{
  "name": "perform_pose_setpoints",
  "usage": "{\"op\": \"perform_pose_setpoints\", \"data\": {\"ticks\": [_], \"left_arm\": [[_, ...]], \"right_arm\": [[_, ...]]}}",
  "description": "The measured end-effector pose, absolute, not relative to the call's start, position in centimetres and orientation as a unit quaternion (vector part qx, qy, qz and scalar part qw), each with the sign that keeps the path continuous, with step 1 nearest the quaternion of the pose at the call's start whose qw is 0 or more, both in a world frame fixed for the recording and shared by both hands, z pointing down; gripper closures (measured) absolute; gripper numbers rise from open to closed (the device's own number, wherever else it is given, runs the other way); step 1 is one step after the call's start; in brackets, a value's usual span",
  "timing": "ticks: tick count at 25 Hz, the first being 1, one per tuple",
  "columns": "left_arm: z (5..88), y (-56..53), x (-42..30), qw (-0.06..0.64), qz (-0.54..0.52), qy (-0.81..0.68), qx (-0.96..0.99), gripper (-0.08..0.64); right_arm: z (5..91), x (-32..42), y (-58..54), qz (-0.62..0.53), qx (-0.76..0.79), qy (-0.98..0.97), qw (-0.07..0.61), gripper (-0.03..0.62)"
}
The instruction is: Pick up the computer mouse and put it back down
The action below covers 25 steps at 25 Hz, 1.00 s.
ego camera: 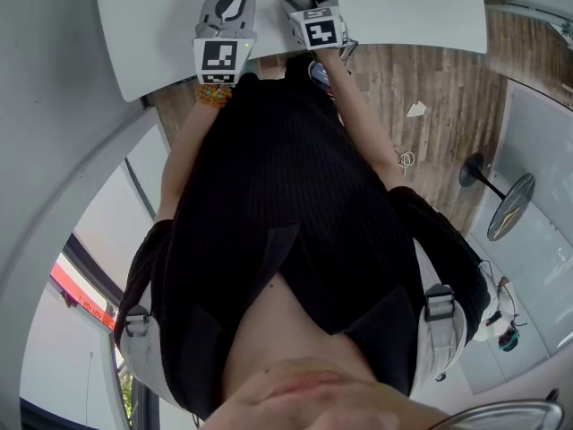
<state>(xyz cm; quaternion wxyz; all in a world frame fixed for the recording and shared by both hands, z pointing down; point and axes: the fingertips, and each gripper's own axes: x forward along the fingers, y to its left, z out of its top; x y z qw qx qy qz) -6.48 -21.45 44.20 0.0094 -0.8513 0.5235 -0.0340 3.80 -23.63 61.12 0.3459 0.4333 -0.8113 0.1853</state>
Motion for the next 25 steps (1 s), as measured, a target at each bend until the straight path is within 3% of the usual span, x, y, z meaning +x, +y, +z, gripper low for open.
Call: {"op": "perform_pose_setpoints", "data": {"ticks": [25], "left_arm": [[44.35,-21.54,-6.65,0.011,-0.038,0.52,-0.853,0.546]], "right_arm": [[61.14,3.95,-23.78,0.183,0.444,-0.805,0.348,0.314]]}}
